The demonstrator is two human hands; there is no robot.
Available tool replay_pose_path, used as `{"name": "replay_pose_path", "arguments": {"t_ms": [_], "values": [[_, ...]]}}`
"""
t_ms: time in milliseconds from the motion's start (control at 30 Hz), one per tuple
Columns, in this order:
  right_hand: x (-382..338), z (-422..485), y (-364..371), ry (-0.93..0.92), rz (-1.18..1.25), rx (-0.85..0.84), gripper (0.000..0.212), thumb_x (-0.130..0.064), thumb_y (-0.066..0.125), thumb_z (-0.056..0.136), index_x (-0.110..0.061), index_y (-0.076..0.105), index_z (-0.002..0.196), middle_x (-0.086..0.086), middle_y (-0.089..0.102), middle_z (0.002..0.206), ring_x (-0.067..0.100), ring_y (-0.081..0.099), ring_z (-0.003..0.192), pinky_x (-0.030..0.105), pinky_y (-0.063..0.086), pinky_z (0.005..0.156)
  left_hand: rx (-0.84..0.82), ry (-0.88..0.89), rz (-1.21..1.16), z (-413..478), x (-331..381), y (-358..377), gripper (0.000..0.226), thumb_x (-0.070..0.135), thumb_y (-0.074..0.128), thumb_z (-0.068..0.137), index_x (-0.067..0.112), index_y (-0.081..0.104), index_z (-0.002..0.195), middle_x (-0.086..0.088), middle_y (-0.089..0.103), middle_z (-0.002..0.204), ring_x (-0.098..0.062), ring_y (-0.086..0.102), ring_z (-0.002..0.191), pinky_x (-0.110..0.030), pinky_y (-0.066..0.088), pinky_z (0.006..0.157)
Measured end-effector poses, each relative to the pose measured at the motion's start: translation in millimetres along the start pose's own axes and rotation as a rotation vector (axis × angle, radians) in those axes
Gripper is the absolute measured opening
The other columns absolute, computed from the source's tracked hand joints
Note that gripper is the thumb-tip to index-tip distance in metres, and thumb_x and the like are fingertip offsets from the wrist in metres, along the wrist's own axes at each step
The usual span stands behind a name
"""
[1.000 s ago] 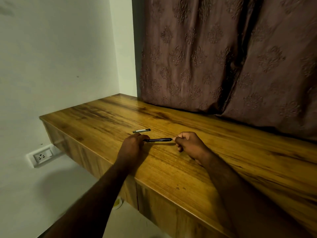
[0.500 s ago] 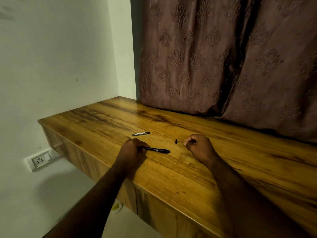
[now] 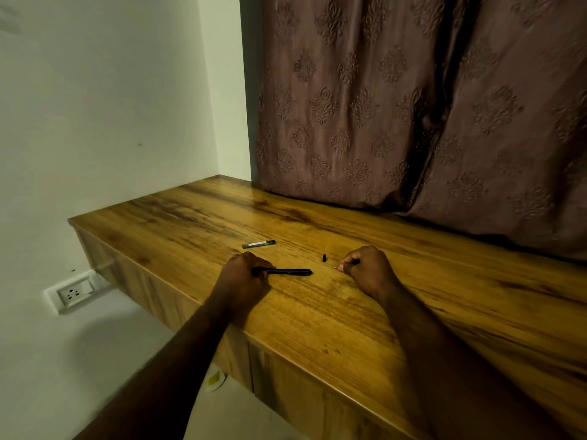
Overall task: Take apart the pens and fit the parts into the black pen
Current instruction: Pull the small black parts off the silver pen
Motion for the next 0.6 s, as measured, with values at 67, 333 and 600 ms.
{"name": "replay_pose_path", "arguments": {"t_ms": [67, 333, 600], "values": [[1.0, 0.7, -0.1, 0.002, 0.011, -0.003, 0.012, -0.016, 0.076, 0.082, -0.023, 0.076, 0.072, -0.014, 0.068, 0.072, 0.008, 0.066, 0.082, 0.035, 0.056, 0.084, 0.006, -0.023, -0.015, 0.7, -4.2, 0.8, 0.017, 0.016, 0.057, 0.072, 0.021, 0.072, 0.076, 0.008, 0.066, 0.071, -0.010, 0.063, 0.066, -0.031, 0.054, 0.064], [6.9, 2.7, 0.0, 0.012, 0.049, -0.003, 0.010, -0.015, 0.073, 0.084, -0.021, 0.075, 0.076, -0.010, 0.069, 0.082, 0.013, 0.065, 0.090, 0.035, 0.054, 0.087, 0.013, -0.106, -0.033, 1.5, -14.1, 3.4, 0.027, 0.028, 0.054, 0.068, 0.025, 0.074, 0.086, 0.008, 0.068, 0.084, -0.008, 0.063, 0.079, -0.027, 0.053, 0.075], [-0.7, 2.2, 5.1, -0.035, 0.002, -0.023, 0.010, -0.019, 0.072, 0.086, -0.024, 0.073, 0.079, -0.004, 0.073, 0.093, 0.015, 0.064, 0.093, 0.036, 0.052, 0.087, 0.026, -0.061, -0.024, 0.9, -9.9, 1.9, 0.021, 0.014, 0.062, 0.077, 0.024, 0.075, 0.090, 0.004, 0.069, 0.089, -0.010, 0.062, 0.083, -0.026, 0.051, 0.076]]}}
Point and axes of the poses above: each hand's wrist, its own z-axis towards the middle knuckle, its own y-axis out of the palm, x = y × z, the point moved 8 cm from there along z, towards the middle knuckle
